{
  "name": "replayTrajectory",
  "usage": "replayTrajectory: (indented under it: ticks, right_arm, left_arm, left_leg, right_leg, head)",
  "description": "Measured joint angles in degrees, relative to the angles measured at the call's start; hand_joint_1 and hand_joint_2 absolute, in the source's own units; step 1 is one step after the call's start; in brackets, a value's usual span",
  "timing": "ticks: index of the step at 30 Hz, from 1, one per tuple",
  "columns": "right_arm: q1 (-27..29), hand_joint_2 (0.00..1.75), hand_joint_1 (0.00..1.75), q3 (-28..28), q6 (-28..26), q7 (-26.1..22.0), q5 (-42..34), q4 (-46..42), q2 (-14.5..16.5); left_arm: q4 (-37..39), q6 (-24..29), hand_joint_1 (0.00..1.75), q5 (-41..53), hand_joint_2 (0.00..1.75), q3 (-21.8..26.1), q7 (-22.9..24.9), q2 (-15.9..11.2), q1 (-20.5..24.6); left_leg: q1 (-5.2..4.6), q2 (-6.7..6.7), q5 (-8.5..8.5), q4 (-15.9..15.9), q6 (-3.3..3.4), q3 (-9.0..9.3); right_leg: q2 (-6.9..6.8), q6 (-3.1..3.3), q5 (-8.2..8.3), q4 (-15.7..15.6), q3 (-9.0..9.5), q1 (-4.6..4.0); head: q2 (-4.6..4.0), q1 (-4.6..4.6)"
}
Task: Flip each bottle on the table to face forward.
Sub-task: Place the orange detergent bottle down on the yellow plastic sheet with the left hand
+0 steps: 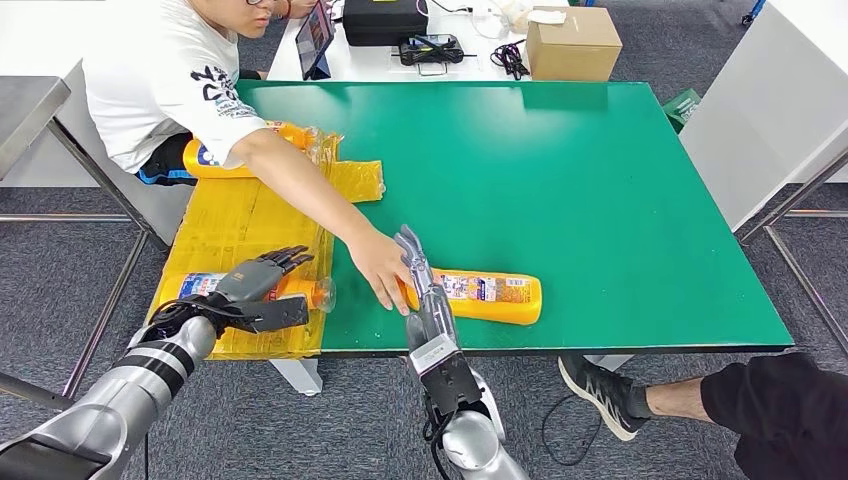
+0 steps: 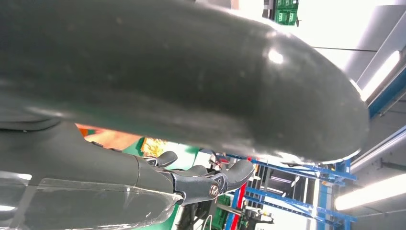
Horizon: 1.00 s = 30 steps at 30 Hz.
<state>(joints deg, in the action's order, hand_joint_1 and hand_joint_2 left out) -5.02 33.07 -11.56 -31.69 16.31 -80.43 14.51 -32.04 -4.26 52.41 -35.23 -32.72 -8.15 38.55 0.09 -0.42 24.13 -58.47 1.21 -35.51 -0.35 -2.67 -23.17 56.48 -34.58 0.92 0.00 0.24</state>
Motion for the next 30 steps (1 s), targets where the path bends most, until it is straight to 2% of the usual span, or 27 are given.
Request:
replayTrajectory:
  ticks: [5,10,15,30]
  right_arm:
    - [-0.1,0.00,0.00,0.0,0.1,0.0,0.0,0.3,0.0]
    - [-0.7,0.00,0.00,0.1,0.4,0.1,-0.4,1.7,0.2]
    - [-1.1,0.00,0.00,0.3,0.4,0.1,-0.8,2.5,0.3]
    - [-1.4,0.00,0.00,0.4,0.4,0.1,-1.0,3.6,0.3]
  left_arm:
    - [-0.2,-0.5,0.00,-1.0,1.75,-0.2,-0.3,-0.2,-0.1]
    - [-2.9,-7.4,0.00,-12.3,1.75,0.7,-3.8,-1.0,-2.0]
    - [-5.2,-9.7,0.00,-16.4,1.75,2.4,-5.2,-1.2,-4.1]
    - [-8.1,-10.1,0.00,-18.1,1.75,3.6,-5.6,-1.2,-6.6]
  left_leg:
    - [0.00,0.00,0.00,0.0,0.00,0.01]
    - [0.00,-0.05,0.00,0.0,0.00,0.07]
    - [0.00,-0.13,0.00,0.0,0.00,0.07]
    - [0.01,-0.12,0.00,0.0,0.00,0.08]
  right_leg:
    - [0.00,0.00,0.00,0.0,0.01,0.00]
    - [-0.01,0.02,-0.02,0.0,0.07,0.00]
    - [-0.04,0.03,-0.04,0.0,0.12,0.00]
    - [-0.04,0.03,-0.04,0.0,0.11,-0.01]
  head:
    - [0.00,0.00]
    - [0.00,0.01]
    - [0.00,0.03]
    - [0.00,0.02]
